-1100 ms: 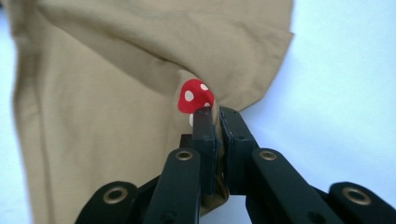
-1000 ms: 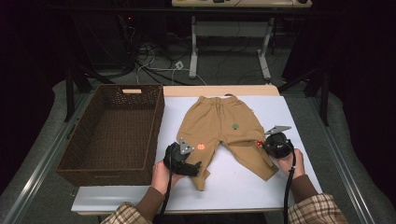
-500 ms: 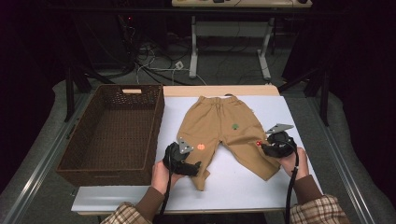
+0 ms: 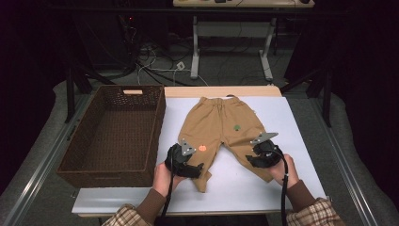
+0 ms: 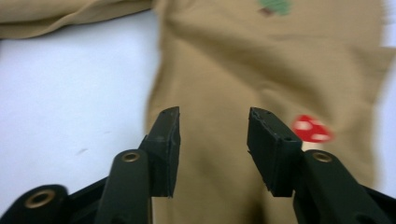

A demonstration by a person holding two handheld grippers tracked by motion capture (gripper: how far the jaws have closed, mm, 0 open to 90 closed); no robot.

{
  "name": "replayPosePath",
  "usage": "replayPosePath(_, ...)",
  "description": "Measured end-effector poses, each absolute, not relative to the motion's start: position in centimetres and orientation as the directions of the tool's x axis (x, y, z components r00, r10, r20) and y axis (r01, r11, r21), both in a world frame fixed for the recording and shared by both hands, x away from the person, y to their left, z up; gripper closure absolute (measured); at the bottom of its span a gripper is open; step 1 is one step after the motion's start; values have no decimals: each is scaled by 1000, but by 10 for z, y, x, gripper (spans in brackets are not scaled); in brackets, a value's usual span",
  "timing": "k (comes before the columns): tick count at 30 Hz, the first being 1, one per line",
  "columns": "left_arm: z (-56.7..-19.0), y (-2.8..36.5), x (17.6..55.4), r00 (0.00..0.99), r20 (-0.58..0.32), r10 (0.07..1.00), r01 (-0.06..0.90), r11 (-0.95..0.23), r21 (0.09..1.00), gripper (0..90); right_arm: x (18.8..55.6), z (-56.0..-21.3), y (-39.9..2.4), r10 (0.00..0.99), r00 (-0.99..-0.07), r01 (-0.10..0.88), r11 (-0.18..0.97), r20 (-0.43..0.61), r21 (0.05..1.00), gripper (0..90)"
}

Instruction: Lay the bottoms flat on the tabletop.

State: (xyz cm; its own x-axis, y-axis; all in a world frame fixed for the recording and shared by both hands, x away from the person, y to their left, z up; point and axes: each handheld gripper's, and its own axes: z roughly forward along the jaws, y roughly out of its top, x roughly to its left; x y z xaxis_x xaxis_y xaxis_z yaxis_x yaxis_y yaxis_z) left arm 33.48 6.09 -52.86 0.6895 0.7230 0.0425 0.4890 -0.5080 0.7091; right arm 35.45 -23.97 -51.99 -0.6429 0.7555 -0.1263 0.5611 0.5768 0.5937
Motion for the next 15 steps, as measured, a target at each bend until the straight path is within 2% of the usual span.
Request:
replayPosePath(4,-529,56,333,693,54,719,495,-528,690,189,358,-534,-234,724,-686,568,595,-72,569,552)
replayPosePath(10,-529,51,331,712,56,700,479,-543,690,206,362,-544,-231,719,-694,585,585,-26,561,558)
replayPosePath(15,-530,51,331,717,49,695,480,-544,688,213,361,-544,-228,711,-703,573,587,-26,572,706)
